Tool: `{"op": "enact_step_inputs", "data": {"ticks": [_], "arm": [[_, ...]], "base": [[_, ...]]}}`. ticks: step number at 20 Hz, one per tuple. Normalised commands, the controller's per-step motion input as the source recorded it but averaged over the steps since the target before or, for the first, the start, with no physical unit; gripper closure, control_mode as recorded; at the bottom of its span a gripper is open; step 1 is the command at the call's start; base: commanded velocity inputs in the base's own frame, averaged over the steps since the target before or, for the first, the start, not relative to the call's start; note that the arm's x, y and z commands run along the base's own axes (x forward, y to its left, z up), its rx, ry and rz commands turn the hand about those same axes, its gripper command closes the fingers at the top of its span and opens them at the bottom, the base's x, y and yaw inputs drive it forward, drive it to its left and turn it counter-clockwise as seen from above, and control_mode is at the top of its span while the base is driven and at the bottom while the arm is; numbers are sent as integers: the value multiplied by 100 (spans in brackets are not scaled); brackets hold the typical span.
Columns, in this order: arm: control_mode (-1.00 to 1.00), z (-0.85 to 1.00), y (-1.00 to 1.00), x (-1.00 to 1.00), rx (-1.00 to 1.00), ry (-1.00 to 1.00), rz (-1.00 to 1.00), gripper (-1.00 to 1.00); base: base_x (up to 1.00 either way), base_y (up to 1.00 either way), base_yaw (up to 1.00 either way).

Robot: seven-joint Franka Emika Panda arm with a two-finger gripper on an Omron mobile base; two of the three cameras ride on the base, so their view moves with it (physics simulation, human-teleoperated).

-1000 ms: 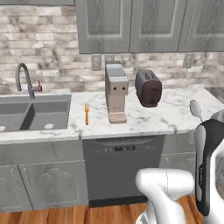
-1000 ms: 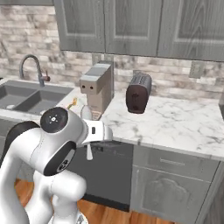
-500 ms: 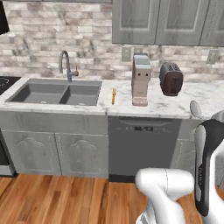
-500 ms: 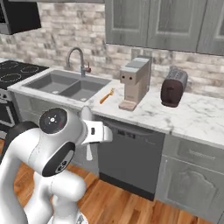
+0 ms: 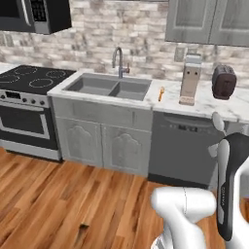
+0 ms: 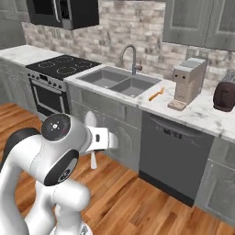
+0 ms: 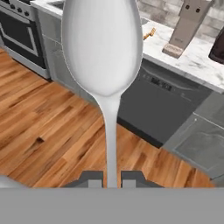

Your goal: Take the fork and place it on the left side of the plate. Then take the spoon and place it on the right side of the plate. Make sure they're directly next to the plate.

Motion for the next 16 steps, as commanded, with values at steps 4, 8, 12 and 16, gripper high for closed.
{"op": "enact_step_inputs", "data": {"ticks": [4, 8, 12, 16], "arm": [[100, 0, 0, 0, 0, 0, 0, 100], [100, 0, 0, 0, 0, 0, 0, 100], [100, 0, 0, 0, 0, 0, 0, 100], [100, 0, 0, 0, 0, 0, 0, 100]], "base": [[-60, 43, 40], [-62, 43, 40], [-64, 44, 38], [-69, 49, 36]]}}
